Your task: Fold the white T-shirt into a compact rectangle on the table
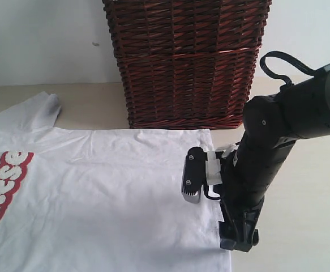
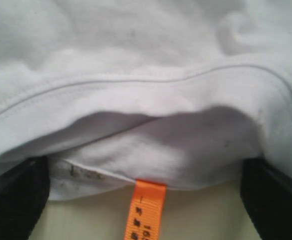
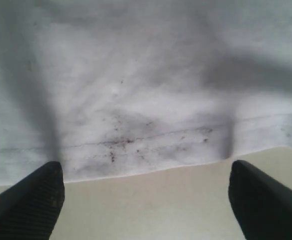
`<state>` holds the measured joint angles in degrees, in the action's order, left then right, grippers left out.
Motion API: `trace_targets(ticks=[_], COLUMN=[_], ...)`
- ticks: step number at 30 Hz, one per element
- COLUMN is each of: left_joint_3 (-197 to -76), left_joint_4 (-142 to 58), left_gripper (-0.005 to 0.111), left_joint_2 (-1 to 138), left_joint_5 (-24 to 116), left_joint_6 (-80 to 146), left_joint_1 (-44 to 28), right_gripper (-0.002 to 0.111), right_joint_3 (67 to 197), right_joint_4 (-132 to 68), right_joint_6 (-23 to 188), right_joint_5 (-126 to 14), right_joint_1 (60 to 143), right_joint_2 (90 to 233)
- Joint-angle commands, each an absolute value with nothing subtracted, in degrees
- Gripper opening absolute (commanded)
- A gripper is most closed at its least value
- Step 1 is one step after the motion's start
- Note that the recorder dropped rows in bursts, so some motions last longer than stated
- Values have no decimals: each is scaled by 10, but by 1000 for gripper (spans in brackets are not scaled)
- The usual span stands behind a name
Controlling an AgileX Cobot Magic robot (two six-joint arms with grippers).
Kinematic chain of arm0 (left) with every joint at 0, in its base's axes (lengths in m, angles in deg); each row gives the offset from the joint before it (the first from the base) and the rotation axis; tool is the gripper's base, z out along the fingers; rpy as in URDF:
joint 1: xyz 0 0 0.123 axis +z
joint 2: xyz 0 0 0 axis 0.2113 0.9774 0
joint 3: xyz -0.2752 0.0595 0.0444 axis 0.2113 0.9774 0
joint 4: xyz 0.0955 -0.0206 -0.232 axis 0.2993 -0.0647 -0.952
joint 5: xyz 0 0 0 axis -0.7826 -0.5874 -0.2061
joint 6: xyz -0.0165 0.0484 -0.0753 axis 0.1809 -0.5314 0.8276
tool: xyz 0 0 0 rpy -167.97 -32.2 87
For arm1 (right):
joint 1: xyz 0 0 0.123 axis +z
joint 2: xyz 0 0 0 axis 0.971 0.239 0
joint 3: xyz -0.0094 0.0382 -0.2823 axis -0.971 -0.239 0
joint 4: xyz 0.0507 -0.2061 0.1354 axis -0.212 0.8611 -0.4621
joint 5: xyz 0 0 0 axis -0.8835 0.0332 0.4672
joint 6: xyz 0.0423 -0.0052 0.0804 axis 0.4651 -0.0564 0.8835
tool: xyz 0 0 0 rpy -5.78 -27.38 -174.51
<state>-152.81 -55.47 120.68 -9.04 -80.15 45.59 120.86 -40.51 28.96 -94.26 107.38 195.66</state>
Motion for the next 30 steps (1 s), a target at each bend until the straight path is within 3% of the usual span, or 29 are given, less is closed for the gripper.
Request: trace_targets(ticks=[1,17,19,30], left_joint_3=[-1521,-1521,-1521,-1521], left_joint_4=[-567,-568,-568,-568], left_gripper=[105,105,105,105], left_joint_2=[1224,1224,1224,1224], left_joint_5=[-82,-82,-82,-82], left_joint_6=[-800,-800,-800,-800], left_joint_1=[454,454,454,454], right_gripper=[84,81,73,0], right_joint_3=[1209,1209,1209,1209], right_joint_4=[-415,-479,-479,-398], right_joint_6=[279,194,195,243], right_joint_5=[-903,-898,-897,-930], right_joint_1=[1075,1075,1075,1075], right_joint_2=[1953,2006,2006,2035])
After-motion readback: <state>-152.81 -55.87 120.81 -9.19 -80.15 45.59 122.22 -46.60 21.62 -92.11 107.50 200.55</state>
